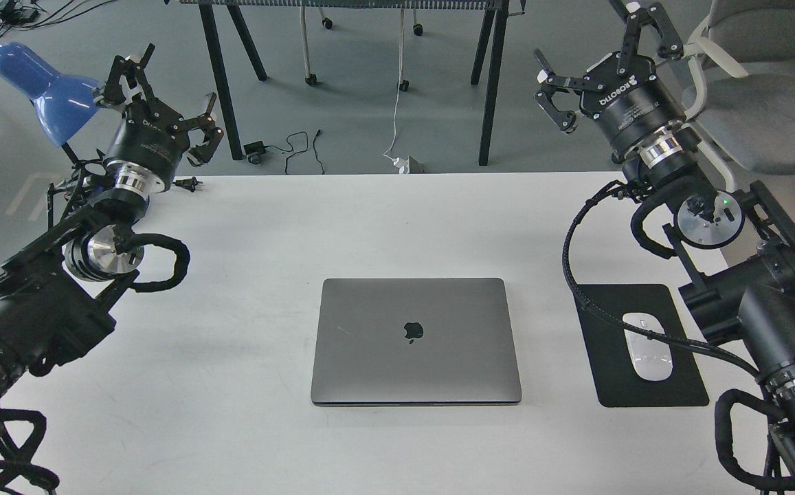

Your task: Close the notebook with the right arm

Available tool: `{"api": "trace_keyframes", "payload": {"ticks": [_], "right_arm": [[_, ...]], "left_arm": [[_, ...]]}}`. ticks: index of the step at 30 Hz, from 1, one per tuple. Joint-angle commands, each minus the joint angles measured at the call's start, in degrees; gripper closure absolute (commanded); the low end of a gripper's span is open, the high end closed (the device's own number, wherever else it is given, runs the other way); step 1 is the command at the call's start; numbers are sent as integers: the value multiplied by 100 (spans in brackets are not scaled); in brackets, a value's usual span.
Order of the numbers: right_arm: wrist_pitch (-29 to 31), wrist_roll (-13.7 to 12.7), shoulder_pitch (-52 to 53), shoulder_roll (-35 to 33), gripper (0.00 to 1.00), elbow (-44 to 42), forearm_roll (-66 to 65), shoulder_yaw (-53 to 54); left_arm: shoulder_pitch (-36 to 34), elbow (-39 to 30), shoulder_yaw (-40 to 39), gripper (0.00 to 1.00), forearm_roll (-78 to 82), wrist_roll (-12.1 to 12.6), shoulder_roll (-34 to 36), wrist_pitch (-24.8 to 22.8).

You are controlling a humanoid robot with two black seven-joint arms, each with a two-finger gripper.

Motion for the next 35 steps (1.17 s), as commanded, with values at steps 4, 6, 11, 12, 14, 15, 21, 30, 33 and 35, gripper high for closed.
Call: {"api": "trace_keyframes", "payload": {"ticks": [4,6,11,12,14,15,21,30,33,35], "right_arm": [[14,25,-74,0,0,28,1,17],[15,25,-92,9,0,28,1,44],[15,34,-145,9,0,19,1,44],[15,34,-145,9,0,27,1,44],[6,34,-162,9,0,19,1,44],[14,34,-188,9,0,19,1,44],[23,34,-241,17,0,36,1,44],[32,34,-241,9,0,45,1,44],[37,34,-241,9,0,54,1,9],[37,34,-241,9,0,54,1,9]], "left_arm": [[0,-3,0,0,1,0,0,-2],[0,-3,0,0,1,0,0,-2],[0,6,0,0,1,0,0,-2],[0,-3,0,0,1,0,0,-2],[0,-3,0,0,1,0,0,-2],[0,6,0,0,1,0,0,-2],[0,-3,0,0,1,0,0,-2],[0,-3,0,0,1,0,0,7],[0,6,0,0,1,0,0,-2],[0,-3,0,0,1,0,0,-2]]}}
